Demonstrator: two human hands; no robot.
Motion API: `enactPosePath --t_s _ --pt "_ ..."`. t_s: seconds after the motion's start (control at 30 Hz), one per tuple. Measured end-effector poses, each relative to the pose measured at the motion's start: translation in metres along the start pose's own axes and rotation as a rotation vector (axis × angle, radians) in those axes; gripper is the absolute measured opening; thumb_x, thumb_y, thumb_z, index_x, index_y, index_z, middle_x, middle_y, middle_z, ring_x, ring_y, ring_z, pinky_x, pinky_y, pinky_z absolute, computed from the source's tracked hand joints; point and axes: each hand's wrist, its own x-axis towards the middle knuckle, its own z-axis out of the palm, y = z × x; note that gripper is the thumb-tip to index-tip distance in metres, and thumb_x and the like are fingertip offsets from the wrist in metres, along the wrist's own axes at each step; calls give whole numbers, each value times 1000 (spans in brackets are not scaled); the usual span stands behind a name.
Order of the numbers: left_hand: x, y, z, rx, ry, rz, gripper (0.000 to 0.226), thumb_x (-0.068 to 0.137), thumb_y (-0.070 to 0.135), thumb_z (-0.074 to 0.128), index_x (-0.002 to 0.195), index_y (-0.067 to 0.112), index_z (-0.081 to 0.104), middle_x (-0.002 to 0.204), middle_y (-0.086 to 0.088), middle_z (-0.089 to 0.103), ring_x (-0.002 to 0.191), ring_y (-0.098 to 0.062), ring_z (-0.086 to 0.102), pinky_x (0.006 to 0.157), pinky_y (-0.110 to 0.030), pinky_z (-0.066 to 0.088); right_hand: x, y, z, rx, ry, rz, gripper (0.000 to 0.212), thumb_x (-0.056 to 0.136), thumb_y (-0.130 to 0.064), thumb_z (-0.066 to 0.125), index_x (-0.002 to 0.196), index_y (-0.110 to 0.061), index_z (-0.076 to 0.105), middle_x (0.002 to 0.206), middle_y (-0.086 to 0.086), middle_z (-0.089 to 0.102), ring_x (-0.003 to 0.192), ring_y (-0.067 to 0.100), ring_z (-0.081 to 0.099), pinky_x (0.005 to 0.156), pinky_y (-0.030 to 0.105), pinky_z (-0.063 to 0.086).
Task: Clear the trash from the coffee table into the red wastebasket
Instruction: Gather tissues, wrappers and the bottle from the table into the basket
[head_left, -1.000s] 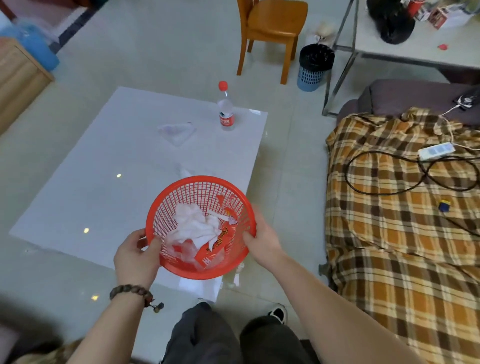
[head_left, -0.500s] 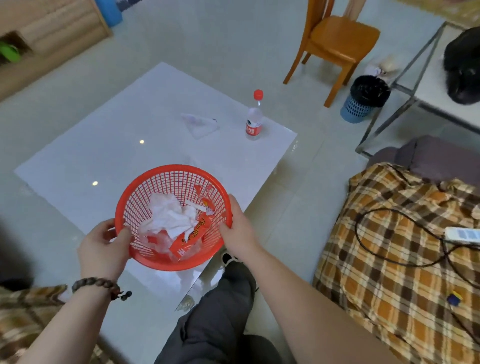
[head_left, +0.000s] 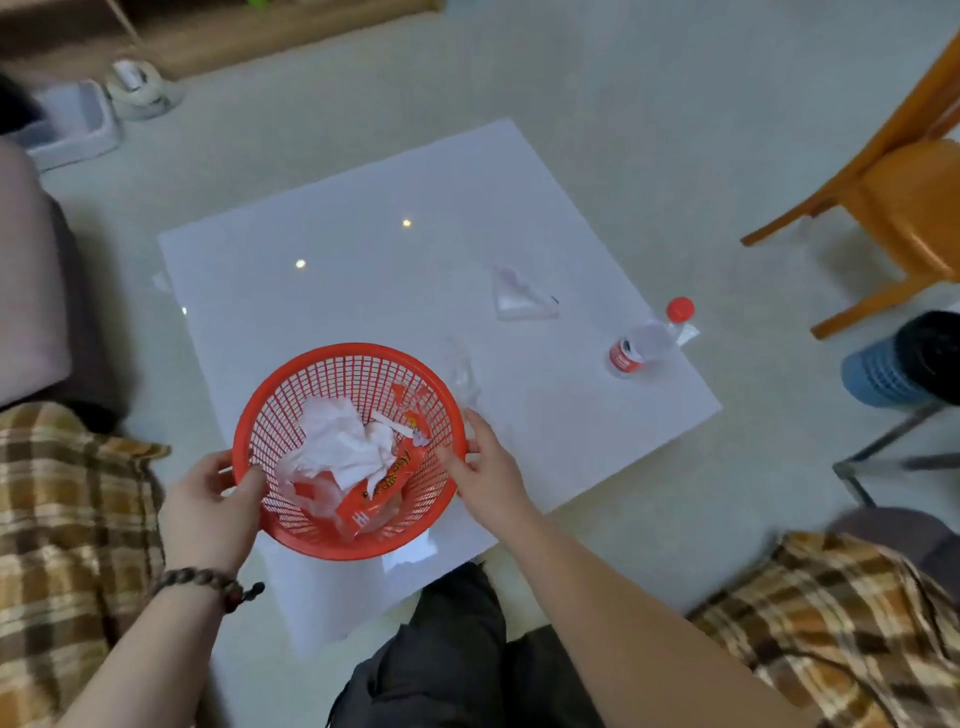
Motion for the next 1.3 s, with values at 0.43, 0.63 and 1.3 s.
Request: enactPosePath --t_s 0.43,0.63,1.3 --pt "-24 -11 20 -23 208 -268 25 65 49 60 90 46 64 86 5 73 75 -20 70 74 -50 57 118 29 -40 -920 -218 -196 70 85 -37 62 144 -32 25 156 6 15 141 30 18 112 43 24" --pt "-24 -5 44 -7 332 -319 21 69 49 61 89 54 63 78 28 69 74 -11 69 69 -44 58 183 46 -33 -1250 -447 -347 83 85 -13 60 147 -35 10 160 2 -5 146 28 -3 115 48 13" --pt "-11 42 88 23 423 -317 24 84 19 63 107 13 65 89 3 65 65 10 52 55 -11 34 189 -26 -65 -616 -175 -401 36 79 -14 60 114 -15 56 104 10 56 90 29 57 74 38 48"
